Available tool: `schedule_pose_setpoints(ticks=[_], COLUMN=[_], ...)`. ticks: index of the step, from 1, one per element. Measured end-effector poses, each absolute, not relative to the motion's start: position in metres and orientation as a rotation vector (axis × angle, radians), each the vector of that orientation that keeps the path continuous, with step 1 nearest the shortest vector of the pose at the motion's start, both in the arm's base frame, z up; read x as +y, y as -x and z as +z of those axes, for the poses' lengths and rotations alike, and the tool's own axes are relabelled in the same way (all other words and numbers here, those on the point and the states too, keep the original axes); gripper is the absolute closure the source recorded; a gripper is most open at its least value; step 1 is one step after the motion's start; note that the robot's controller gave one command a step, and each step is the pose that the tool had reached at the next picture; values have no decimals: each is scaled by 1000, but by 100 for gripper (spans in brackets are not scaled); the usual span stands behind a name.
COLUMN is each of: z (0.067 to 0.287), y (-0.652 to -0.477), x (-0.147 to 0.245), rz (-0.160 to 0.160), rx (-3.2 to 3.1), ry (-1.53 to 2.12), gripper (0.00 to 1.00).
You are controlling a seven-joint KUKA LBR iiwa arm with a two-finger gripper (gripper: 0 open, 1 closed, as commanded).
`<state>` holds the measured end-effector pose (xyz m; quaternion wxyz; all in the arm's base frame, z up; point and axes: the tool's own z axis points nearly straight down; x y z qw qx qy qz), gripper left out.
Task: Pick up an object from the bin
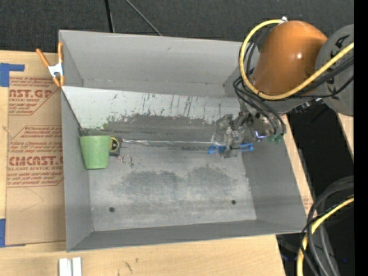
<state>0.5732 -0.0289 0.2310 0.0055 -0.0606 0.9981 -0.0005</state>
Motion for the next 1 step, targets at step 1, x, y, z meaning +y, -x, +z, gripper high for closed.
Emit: schedule_pose_setpoints(ticks=[1], z=[213], y=[-551], x=[-20], rz=[0], rx=[3128], ry=[293], gripper=[100])
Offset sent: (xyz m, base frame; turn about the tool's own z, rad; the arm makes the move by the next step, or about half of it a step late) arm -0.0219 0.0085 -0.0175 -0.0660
